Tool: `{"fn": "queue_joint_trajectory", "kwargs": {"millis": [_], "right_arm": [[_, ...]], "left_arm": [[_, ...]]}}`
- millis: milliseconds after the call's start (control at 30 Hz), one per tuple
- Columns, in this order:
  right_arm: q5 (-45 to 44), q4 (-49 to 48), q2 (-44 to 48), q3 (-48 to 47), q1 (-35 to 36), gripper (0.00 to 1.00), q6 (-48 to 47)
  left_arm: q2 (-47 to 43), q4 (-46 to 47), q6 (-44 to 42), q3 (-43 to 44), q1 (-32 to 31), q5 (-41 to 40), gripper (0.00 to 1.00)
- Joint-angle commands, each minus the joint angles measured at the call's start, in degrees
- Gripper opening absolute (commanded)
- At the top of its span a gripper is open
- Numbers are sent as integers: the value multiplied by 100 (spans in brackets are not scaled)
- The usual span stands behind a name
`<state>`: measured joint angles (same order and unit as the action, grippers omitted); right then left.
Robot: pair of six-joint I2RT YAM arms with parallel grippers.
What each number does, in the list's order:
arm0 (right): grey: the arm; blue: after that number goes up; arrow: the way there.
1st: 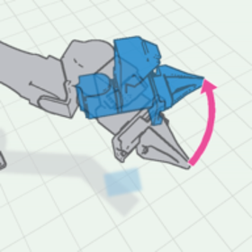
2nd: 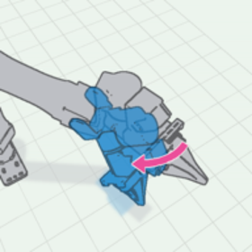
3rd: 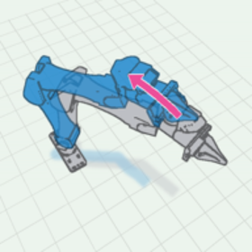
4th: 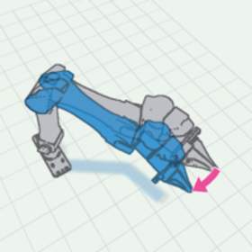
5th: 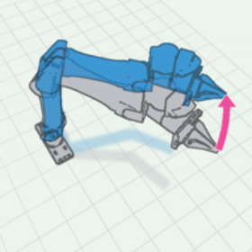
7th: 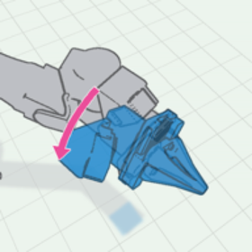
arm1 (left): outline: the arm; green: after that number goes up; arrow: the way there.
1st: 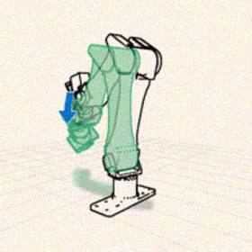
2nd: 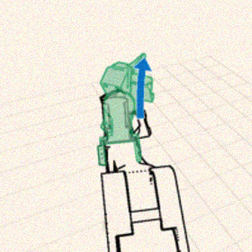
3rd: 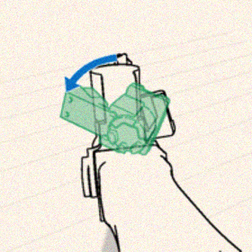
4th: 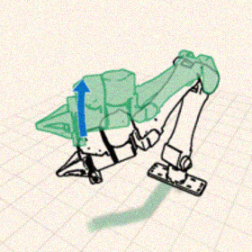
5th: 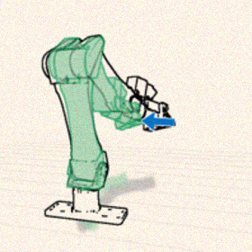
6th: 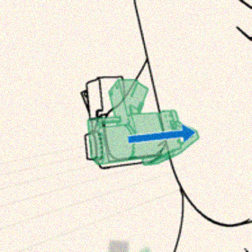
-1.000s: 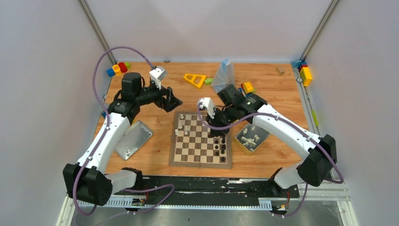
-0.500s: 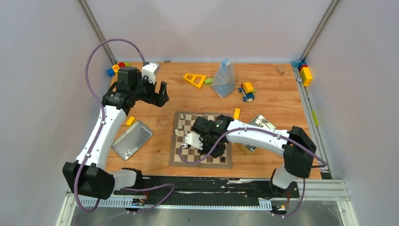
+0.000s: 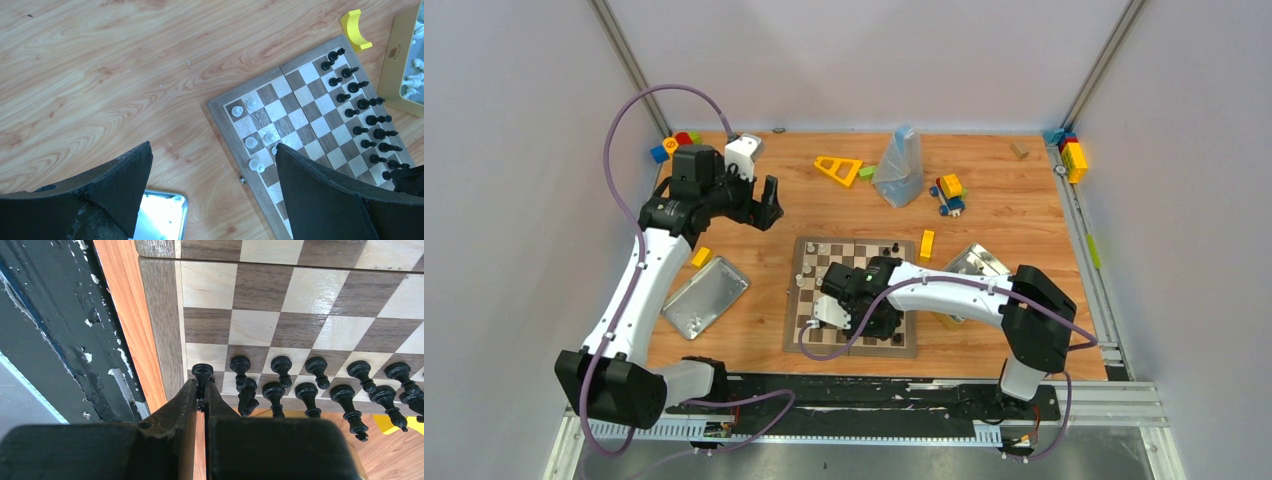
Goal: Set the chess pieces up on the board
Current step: Place the chess piece on the chessboard.
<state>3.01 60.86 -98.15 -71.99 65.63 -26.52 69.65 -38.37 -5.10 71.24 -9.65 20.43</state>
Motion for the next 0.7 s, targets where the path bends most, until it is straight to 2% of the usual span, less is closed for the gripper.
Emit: {"fn": "queue_joint_trajectory", "kwargs": {"millis": [0,667], "right_arm": [[-177,82,-108,-12,94,0,-12],[-545,92,-320,-33,232,2,-17]], "left_arm": [[-233,148,-53,-48,25,87,100],[-261,187,-60,-111,29,162,100]]}}
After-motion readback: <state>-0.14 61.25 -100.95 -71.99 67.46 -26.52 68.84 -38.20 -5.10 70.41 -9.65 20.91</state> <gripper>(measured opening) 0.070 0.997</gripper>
